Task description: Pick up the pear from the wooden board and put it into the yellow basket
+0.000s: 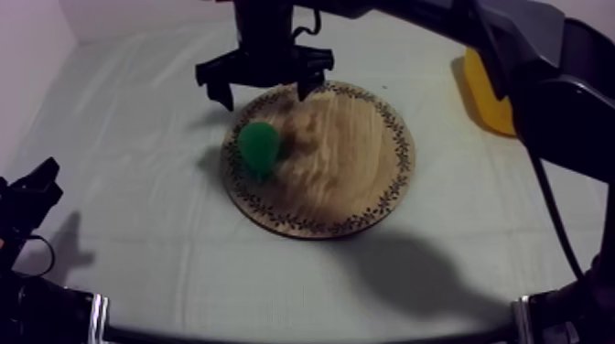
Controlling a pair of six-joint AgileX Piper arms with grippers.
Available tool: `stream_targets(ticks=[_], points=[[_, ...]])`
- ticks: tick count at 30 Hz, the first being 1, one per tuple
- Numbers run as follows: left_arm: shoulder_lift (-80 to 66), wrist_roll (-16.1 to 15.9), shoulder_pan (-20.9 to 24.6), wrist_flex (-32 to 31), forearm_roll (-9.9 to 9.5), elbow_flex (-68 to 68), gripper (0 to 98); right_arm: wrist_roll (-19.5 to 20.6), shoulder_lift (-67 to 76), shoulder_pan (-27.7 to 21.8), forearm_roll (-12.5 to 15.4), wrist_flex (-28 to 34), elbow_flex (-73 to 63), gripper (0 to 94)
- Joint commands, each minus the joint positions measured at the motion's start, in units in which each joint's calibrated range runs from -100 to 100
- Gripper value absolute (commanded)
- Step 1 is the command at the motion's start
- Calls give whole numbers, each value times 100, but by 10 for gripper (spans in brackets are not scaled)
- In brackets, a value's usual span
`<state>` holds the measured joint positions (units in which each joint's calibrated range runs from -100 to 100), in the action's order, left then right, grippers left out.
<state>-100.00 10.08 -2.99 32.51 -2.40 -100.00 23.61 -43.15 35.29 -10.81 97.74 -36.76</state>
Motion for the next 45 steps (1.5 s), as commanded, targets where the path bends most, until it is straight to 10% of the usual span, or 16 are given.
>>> stream_targets(ticks=[1,23,35,45], points=[[0,1,-1,-1,-2,0,1,7,-86,-9,65,1,42,852],[0,1,-1,-1,-2,0,1,-117,-1472,-20,508,-353,-563,773],[0,1,-1,-1,-2,0,1,-276,-1882,-68,534,-501,-1070,418],[0,1,-1,-1,-2,0,1,-345,-1324,-124,421,-534,-620,386]])
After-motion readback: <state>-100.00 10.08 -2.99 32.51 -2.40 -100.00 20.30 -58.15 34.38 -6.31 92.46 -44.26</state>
